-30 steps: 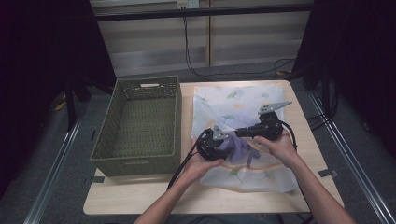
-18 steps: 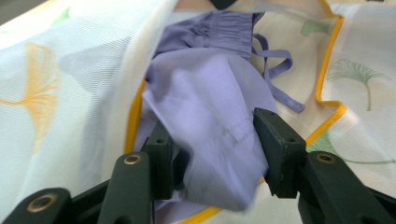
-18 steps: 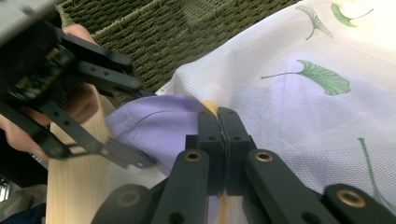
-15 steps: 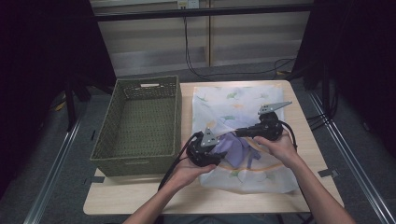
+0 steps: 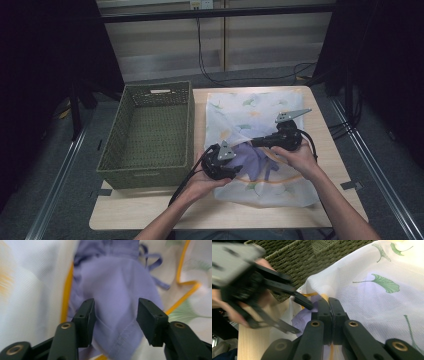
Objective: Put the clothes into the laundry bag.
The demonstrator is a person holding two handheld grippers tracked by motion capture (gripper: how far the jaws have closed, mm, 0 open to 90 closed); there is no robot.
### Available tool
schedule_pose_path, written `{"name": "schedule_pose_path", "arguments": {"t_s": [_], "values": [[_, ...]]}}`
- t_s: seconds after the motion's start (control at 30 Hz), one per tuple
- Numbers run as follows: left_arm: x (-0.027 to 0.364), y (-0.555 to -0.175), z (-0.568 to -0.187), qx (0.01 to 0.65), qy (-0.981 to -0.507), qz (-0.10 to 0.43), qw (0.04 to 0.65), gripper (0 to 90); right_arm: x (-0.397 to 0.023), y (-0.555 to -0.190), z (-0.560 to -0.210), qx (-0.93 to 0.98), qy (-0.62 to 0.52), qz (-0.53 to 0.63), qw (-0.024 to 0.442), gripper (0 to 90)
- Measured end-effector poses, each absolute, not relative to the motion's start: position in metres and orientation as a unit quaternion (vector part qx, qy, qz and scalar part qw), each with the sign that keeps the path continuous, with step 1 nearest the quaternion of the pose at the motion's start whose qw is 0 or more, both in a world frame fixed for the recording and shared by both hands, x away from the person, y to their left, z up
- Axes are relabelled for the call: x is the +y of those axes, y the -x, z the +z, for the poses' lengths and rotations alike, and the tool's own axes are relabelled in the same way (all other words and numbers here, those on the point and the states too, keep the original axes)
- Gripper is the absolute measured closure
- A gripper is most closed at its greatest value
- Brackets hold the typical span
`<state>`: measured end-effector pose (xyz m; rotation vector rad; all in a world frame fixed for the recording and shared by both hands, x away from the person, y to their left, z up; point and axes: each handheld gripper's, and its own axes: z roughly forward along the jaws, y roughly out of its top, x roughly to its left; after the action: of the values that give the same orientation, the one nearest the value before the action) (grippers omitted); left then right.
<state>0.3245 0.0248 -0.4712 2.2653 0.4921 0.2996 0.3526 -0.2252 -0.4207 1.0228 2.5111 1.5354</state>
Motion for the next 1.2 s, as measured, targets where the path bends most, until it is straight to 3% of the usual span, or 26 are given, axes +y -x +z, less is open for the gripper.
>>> {"name": "schedule_pose_path", "arguments": {"t_s": [0.4,0.43,0.57,0.63,1.2], "values": [[0.014,-0.335,-0.499,0.188,-0.911,0.095,0.355,37.0,-0.225,-0.352,-0.421,0.807,-0.327,0.491,0.015,89.4],[0.014,-0.335,-0.499,0.189,-0.909,0.1,0.358,40.0,-0.224,-0.353,-0.421,0.808,-0.327,0.49,0.015,89.4],[0.008,-0.338,-0.499,0.202,-0.902,0.118,0.362,74.1,-0.224,-0.353,-0.421,0.806,-0.329,0.492,0.013,89.4],[0.004,-0.339,-0.499,0.213,-0.901,0.126,0.356,84.1,-0.224,-0.352,-0.42,0.806,-0.328,0.493,0.014,89.5],[-0.033,-0.36,-0.491,0.277,-0.864,0.132,0.4,85.6,-0.223,-0.347,-0.415,0.812,-0.319,0.488,0.014,89.8]]}}
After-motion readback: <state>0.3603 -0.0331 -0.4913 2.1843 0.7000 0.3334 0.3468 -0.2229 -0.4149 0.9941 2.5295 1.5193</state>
